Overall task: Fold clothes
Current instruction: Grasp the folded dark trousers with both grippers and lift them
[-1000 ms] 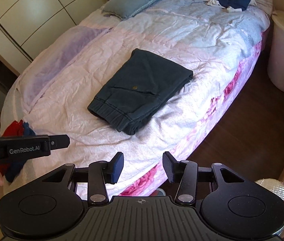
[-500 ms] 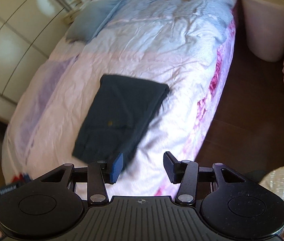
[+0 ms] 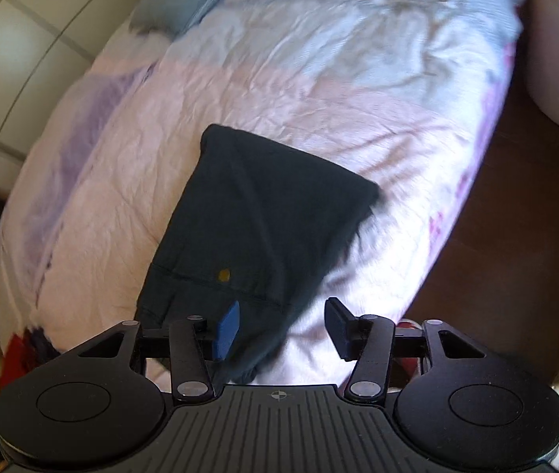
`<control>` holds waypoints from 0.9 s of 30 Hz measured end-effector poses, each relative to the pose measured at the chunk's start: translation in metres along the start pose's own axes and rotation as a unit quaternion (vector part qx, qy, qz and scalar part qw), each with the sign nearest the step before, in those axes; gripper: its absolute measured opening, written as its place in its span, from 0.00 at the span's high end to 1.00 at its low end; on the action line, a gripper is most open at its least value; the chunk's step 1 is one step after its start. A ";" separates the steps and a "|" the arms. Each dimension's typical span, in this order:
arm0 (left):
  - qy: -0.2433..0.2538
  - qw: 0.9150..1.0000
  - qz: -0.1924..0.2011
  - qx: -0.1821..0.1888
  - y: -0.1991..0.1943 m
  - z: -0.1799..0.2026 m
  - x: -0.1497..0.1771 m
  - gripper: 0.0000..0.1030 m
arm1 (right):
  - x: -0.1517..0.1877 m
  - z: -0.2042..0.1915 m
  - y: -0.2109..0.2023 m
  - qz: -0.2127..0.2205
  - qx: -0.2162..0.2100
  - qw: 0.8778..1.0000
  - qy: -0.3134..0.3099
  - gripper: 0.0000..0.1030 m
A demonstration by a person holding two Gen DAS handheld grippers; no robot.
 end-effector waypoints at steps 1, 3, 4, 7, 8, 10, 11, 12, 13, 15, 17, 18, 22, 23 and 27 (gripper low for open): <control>-0.013 1.000 0.007 -0.002 0.005 -0.004 0.001 0.50 | -0.009 -0.004 0.009 -0.007 -0.002 1.000 -0.015 0.38; -0.035 0.999 0.026 -0.005 0.014 -0.010 0.006 0.47 | -0.027 -0.011 0.028 -0.022 -0.008 0.998 -0.052 0.31; -0.045 0.998 0.036 -0.005 0.019 -0.013 0.009 0.46 | -0.036 -0.015 0.038 -0.030 -0.011 0.997 -0.072 0.31; -0.074 0.995 0.066 0.010 0.034 -0.021 0.020 0.43 | -0.061 -0.018 0.064 -0.045 -0.019 0.991 -0.125 0.31; -0.081 0.994 0.074 0.017 0.039 -0.022 0.023 0.43 | -0.068 -0.016 0.073 -0.045 -0.021 0.989 -0.138 0.31; -0.092 0.991 0.090 0.032 0.048 -0.025 0.030 0.42 | -0.080 -0.007 0.089 -0.049 -0.025 0.987 -0.151 0.30; -0.094 0.990 0.097 0.037 0.052 -0.027 0.033 0.41 | -0.086 -0.002 0.097 -0.051 -0.028 0.986 -0.156 0.30; -0.094 0.989 0.102 0.043 0.057 -0.029 0.036 0.40 | -0.091 0.004 0.105 -0.053 -0.031 0.986 -0.157 0.30; -0.094 0.989 0.104 0.047 0.061 -0.031 0.039 0.40 | -0.095 0.009 0.111 -0.055 -0.033 0.986 -0.154 0.30; -0.089 0.988 0.108 0.056 0.071 -0.033 0.041 0.39 | -0.101 0.020 0.123 -0.057 -0.040 0.987 -0.145 0.30; -0.084 0.988 0.112 0.065 0.080 -0.035 0.042 0.37 | -0.106 0.030 0.133 -0.059 -0.049 0.988 -0.136 0.30; -0.083 0.988 0.113 0.070 0.085 -0.037 0.042 0.37 | -0.108 0.032 0.137 -0.061 -0.054 0.988 -0.135 0.30; -0.085 0.984 0.121 0.101 0.104 -0.042 0.037 0.31 | -0.114 0.033 0.151 -0.064 -0.088 0.983 -0.146 0.30; -0.084 0.983 0.123 0.108 0.107 -0.042 0.036 0.31 | -0.116 0.033 0.155 -0.064 -0.097 0.982 -0.150 0.30; -0.092 0.978 0.137 0.124 0.118 -0.041 0.032 0.28 | -0.121 0.027 0.170 -0.073 -0.134 0.975 -0.164 0.29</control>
Point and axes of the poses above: each gripper's, at about its wrist camera, not at the fingertips, and y roughly the way its jaws point, z to its right, x to its underside, the point moved 10 cm from there along y, roughly the way its jaws point, and after that the axes turned 10 degrees about x, right-handed, at the moved point
